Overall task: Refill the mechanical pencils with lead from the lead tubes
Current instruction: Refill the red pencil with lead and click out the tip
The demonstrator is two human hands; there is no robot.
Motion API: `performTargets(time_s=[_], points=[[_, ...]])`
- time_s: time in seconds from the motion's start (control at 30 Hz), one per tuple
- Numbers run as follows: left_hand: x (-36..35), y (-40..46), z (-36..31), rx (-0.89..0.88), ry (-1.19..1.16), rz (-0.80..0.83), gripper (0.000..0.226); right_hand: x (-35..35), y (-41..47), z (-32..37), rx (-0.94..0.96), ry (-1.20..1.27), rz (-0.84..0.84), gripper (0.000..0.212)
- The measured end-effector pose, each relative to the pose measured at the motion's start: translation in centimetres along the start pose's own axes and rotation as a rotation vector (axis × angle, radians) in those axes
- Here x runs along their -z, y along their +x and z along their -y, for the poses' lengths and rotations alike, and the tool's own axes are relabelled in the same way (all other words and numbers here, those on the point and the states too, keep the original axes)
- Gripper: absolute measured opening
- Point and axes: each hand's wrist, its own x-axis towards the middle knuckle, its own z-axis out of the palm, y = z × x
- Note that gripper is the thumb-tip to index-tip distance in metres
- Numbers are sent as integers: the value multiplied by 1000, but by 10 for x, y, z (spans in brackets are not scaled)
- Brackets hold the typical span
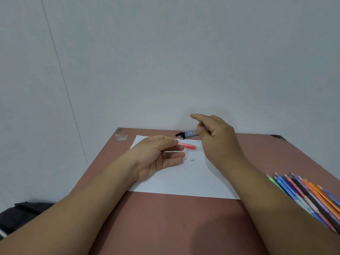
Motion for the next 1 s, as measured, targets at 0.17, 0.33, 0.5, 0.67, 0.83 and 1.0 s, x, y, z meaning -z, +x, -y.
performTargets(time_s=[0.17, 0.33, 0.5, 0.67, 0.83, 1.0], points=[[1, -1, -2, 10, -32, 4, 10, 4, 1, -1, -12, 15, -14, 40], [1, -1, -2, 33, -35, 3, 9, 10, 2, -5, -4, 23, -32, 37], [2, 0, -1, 41, -45, -1, 10, 18, 3, -9, -17, 69, -35, 36], [1, 0, -2, 42, -44, -4, 12, 25, 3, -10, -33, 131, -39, 37], [1, 0, -2, 43, -50, -12, 10, 30, 2, -9, -54, 204, -23, 37], [1, 0, -2, 42, -54, -19, 10, 32, 4, -14, -53, 167, -46, 34]])
